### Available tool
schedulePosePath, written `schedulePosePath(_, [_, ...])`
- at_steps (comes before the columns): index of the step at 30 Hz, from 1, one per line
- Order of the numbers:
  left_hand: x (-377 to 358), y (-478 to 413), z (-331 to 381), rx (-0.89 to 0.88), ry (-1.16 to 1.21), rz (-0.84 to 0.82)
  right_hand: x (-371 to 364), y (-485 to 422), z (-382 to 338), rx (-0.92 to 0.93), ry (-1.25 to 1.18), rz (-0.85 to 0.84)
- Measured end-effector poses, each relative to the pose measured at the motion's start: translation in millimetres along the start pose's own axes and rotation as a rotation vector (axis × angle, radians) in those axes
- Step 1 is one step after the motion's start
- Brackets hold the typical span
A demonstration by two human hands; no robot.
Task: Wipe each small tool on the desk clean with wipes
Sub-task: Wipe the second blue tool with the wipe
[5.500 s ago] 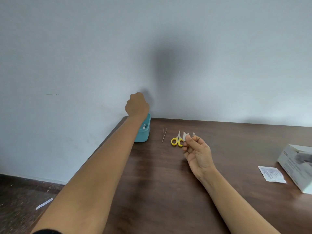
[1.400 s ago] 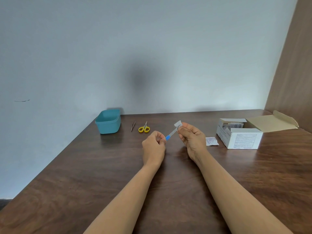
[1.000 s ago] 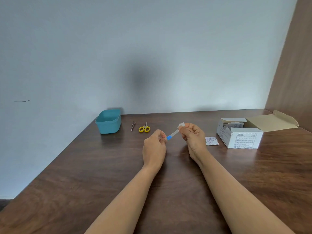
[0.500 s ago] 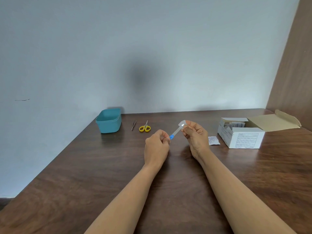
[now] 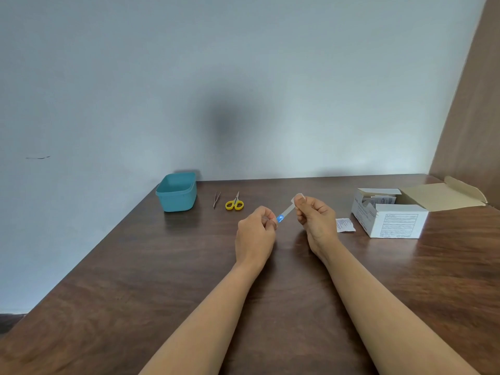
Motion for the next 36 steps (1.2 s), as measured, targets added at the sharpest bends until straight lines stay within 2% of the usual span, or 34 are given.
schedulePosePath(7, [0.1, 0.4, 0.0, -0.007, -0.004, 0.002, -1.7, 0.4, -1.6, 0.016, 0.068, 0.024])
schedulePosePath(15, [-0.3, 0.7, 0.0, -0.01, -0.003, 0.001, 1.2, 0.6, -1.2, -0.036, -0.039, 0.023])
schedulePosePath(28, [-1.3, -0.8, -0.3, -0.019, 0.007, 0.009, 1.4, -1.3, 0.5, -0.038, 0.046, 0.055])
schedulePosePath(36, [-2.5, -2.1, -3.5, -0.014, 0.042, -0.007, 1.2, -0.8, -0.4, -0.046, -0.017, 0.022])
Point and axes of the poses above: each hand's wrist, its own y-axis away from the middle knuckle, its own x-axis out of the back of the hand, z = x × y, the point moved 5 cm from there along -y, towards the middle knuckle, and after that the axes turned 2 degrees about -x, right-handed, at the moved point
